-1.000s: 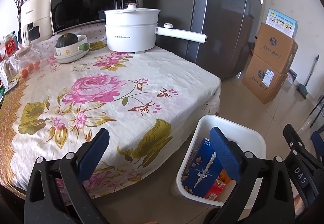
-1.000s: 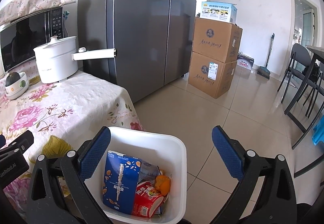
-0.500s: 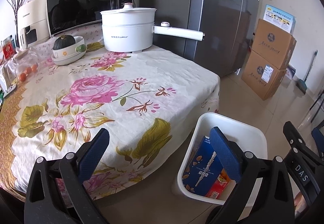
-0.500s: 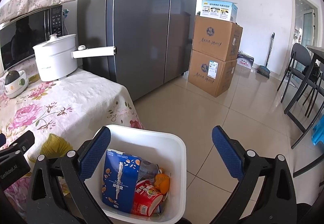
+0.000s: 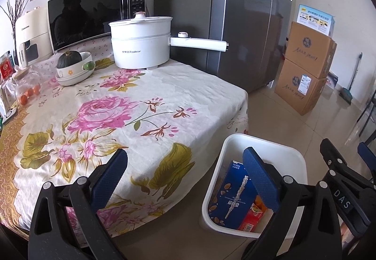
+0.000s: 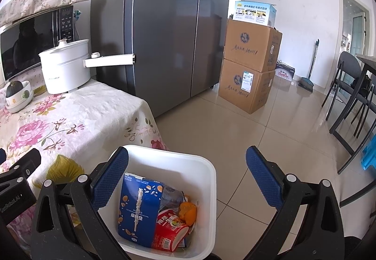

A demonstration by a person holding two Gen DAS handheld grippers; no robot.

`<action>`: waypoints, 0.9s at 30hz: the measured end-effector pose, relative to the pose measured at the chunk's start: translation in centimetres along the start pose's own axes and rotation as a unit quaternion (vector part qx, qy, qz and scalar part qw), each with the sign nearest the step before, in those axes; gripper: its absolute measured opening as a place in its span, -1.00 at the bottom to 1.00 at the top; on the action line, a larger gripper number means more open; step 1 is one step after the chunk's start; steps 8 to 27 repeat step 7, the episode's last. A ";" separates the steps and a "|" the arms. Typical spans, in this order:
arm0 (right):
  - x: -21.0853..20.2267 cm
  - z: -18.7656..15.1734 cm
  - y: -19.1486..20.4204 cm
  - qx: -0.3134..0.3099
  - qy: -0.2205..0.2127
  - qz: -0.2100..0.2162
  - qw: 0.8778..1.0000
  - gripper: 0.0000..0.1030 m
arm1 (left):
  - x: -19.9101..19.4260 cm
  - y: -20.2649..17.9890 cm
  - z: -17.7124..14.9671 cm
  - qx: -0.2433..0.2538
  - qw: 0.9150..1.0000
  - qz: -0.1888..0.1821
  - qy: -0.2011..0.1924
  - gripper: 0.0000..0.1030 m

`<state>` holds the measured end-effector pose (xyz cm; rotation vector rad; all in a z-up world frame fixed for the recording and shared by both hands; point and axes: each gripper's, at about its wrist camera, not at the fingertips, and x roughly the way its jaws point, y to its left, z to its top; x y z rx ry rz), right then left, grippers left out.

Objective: Collect trash

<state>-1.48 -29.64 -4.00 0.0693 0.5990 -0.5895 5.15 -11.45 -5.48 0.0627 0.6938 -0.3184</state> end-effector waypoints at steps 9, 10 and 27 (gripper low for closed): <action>-0.2 0.1 0.0 0.002 -0.003 0.003 1.000 0.86 | -0.1 -0.1 0.0 -0.010 1.000 -0.004 0.005 0.86; -0.2 0.1 0.0 0.002 -0.003 0.003 1.000 0.86 | -0.1 -0.1 0.0 -0.010 1.000 -0.004 0.005 0.86; -0.2 0.1 0.0 0.002 -0.003 0.003 1.000 0.86 | -0.1 -0.1 0.0 -0.010 1.000 -0.004 0.005 0.86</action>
